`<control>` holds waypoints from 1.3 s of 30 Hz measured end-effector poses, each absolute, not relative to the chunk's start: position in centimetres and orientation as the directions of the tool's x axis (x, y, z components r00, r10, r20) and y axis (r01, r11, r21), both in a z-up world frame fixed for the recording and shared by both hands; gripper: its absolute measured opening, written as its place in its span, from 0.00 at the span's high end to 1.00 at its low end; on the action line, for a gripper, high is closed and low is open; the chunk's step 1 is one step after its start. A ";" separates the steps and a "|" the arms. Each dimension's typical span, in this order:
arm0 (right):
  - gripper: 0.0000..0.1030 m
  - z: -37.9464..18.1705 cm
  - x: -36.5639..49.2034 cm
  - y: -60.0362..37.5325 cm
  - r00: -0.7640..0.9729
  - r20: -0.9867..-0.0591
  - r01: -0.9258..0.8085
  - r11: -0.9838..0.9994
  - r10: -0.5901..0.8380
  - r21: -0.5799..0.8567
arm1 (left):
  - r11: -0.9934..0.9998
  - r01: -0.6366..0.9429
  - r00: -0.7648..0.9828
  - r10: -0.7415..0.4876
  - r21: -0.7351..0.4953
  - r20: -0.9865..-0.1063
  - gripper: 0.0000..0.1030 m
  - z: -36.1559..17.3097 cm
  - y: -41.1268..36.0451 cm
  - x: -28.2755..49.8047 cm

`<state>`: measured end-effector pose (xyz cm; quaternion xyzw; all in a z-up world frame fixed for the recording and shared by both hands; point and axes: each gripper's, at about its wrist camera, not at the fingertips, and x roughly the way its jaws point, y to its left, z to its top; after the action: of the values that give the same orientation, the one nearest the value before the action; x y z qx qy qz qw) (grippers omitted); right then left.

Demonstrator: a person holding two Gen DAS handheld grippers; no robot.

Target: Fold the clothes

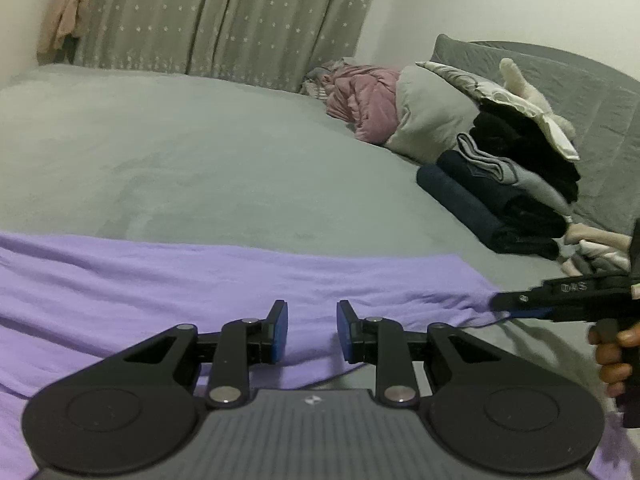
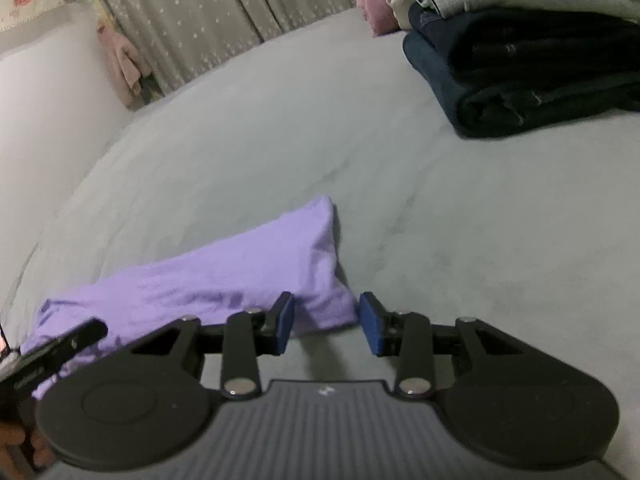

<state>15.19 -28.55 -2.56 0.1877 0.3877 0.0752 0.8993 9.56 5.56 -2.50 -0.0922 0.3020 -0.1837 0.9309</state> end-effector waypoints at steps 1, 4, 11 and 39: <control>0.83 -2.5 15.3 -28.3 0.699 -0.659 0.008 0.917 0.280 0.398 | 0.913 0.284 0.741 -0.402 -0.292 -0.537 0.75 -2.7 5.5 9.8; 0.87 -1.5 15.1 -26.8 0.749 -0.616 -0.037 0.943 0.245 0.329 | 0.905 0.262 0.729 -0.413 -0.336 -0.546 0.75 -2.7 6.1 10.2; 0.92 0.2 12.3 -17.5 0.769 -0.534 -0.421 0.907 0.352 -0.007 | 0.874 0.157 0.726 -0.418 -0.460 -0.547 0.75 -2.7 9.0 11.1; 0.86 -4.2 18.2 -25.0 0.711 -0.549 -0.046 0.809 0.439 0.586 | 0.885 0.143 0.722 -0.400 -0.444 -0.565 0.73 -3.1 8.9 11.1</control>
<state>18.21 -24.97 -4.21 0.2770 0.3544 0.1373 0.8825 11.14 8.88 -3.06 -0.1879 0.3417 -0.1495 0.9086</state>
